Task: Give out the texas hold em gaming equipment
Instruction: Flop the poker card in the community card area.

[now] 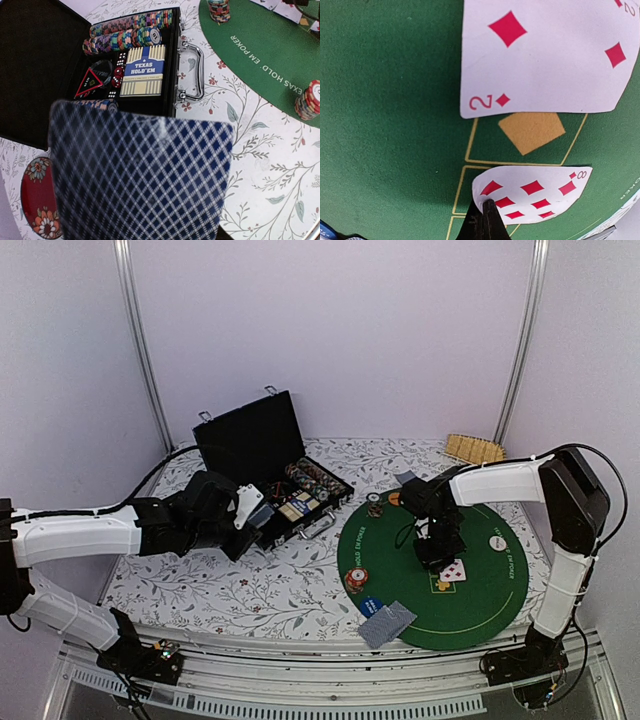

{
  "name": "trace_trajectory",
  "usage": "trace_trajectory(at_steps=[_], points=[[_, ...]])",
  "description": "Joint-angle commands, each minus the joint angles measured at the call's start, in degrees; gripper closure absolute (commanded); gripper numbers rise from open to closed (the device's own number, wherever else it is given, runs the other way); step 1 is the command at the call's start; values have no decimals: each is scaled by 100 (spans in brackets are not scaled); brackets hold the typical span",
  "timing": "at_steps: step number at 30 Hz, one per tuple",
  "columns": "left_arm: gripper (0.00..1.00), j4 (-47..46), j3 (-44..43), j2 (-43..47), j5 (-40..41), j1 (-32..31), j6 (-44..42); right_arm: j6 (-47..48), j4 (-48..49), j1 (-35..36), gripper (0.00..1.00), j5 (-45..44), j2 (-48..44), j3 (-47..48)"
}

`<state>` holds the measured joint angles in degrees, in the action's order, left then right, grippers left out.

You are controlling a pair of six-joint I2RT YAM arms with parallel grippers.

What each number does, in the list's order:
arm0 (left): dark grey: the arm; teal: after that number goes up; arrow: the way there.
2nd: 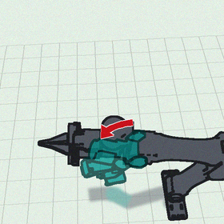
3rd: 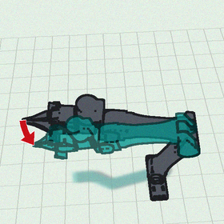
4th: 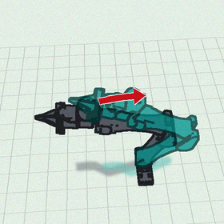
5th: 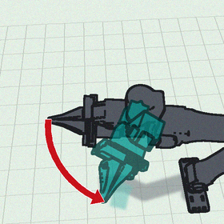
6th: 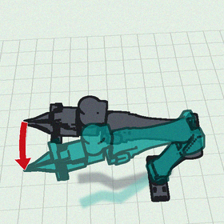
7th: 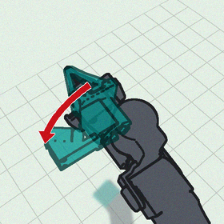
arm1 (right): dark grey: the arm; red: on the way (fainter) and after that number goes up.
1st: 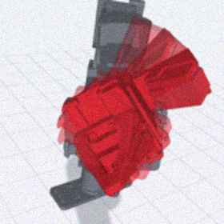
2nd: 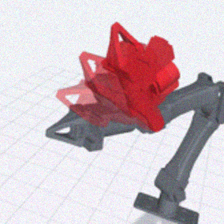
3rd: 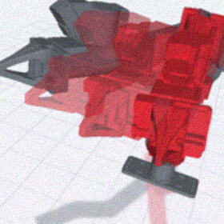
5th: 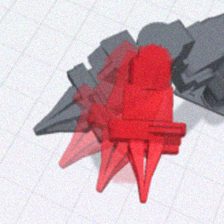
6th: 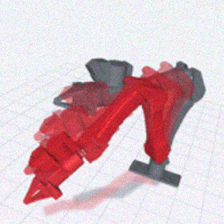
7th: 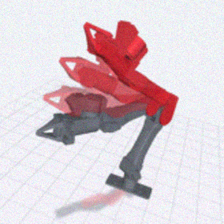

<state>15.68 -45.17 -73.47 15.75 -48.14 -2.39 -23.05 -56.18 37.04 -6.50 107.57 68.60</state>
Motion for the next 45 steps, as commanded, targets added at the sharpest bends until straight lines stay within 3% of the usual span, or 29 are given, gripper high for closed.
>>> trace_trajectory(at_steps=[1,26,34,42,45], points=[[62,-142,-45,28,6,-55,-58,112,584,-38,98,44,237,169],[62,-125,-35,41,16,-58,-51,134,766,-237,96,-74,273,246],[62,-121,-36,73,25,-69,-42,142,748,-229,72,0,267,241],[62,-117,-36,66,19,-68,-44,376,849,-221,56,908,-210,265],[62,-104,-36,66,26,-76,-42,408,775,-222,45,1000,-508,365]])
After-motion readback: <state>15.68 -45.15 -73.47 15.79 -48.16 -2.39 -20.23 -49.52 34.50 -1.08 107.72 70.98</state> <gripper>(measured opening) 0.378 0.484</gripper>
